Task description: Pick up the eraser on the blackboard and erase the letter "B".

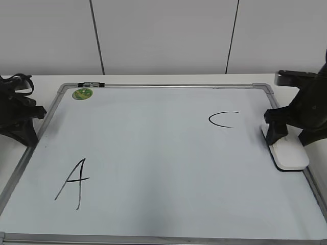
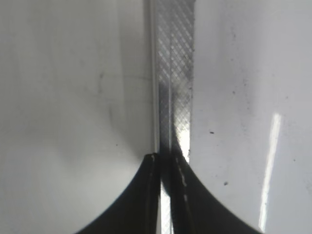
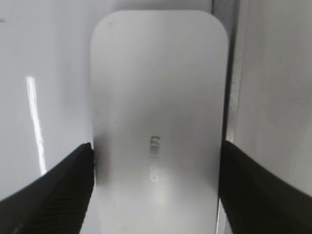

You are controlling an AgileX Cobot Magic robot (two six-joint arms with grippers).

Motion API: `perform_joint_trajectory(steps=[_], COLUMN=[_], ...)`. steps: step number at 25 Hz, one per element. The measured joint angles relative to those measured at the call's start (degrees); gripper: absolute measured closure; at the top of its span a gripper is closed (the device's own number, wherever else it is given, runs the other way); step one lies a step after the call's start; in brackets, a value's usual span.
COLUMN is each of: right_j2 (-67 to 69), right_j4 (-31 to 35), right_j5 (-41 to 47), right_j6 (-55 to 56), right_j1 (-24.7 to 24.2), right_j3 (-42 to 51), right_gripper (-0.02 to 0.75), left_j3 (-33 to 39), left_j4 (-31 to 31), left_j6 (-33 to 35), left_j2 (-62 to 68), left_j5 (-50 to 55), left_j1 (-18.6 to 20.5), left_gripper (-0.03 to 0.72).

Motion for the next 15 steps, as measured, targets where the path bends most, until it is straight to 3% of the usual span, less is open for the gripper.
perform_joint_trajectory(steps=[5, 15], right_j2=[0.0, -2.4], right_j4=[0.2, 0.5], right_j5=[0.4, 9.1], right_j6=[0.1, 0.1], right_j1=[0.0, -0.1], right_j3=[-0.8, -10.9], right_gripper=[0.106, 0.113], left_j3=[0.0, 0.0], left_j4=[0.0, 0.0], left_j6=[0.0, 0.0], left_j2=[0.0, 0.0], left_j5=[0.0, -0.1], left_j1=[0.0, 0.0], left_gripper=[0.677, 0.669])
